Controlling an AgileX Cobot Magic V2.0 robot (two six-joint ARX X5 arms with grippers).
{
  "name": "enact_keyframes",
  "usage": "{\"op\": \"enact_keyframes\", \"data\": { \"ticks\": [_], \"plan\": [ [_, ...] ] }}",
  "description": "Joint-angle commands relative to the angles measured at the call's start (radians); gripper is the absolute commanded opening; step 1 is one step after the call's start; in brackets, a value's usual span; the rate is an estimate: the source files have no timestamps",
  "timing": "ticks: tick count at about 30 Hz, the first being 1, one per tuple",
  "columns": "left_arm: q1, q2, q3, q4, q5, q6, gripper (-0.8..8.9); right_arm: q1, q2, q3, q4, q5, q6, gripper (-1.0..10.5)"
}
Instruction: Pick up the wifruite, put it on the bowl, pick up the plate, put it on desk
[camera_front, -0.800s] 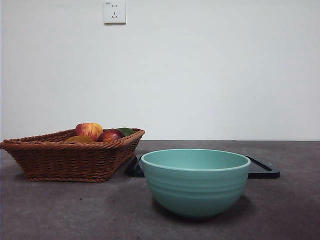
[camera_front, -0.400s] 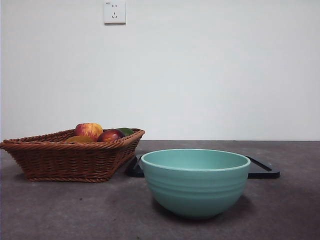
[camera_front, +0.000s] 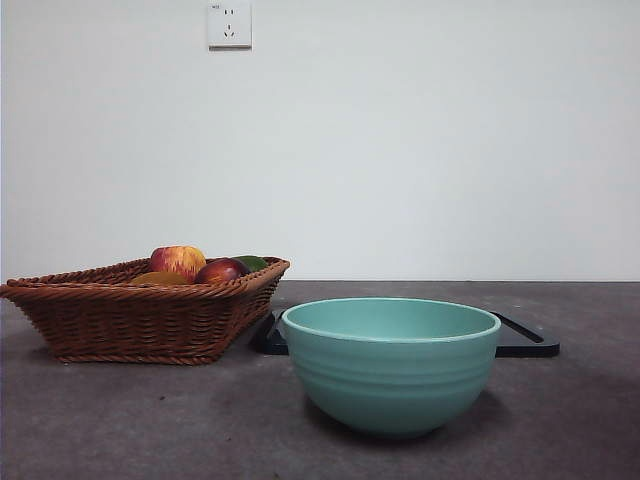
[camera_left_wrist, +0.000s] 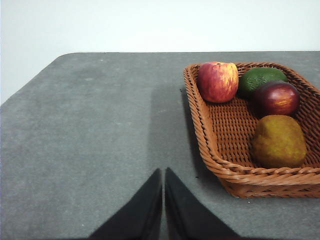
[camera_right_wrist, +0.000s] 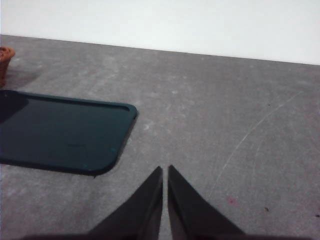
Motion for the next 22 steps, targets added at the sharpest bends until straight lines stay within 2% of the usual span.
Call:
{"op": "enact_keyframes", "data": {
  "ticks": [1, 22],
  "plan": [
    [0.002, -0.002, -0.021, -0.006, -0.003, 0.000, 0.07, -0.002, -0.003, -0.006, -0.006, 0.000, 0.008, 0.1],
    [0.002, -0.002, -0.021, -0.006, -0.003, 0.000, 0.07, -0.002, -0.003, -0.005, 0.008, -0.001, 0.013, 0.1]
  ]
}}
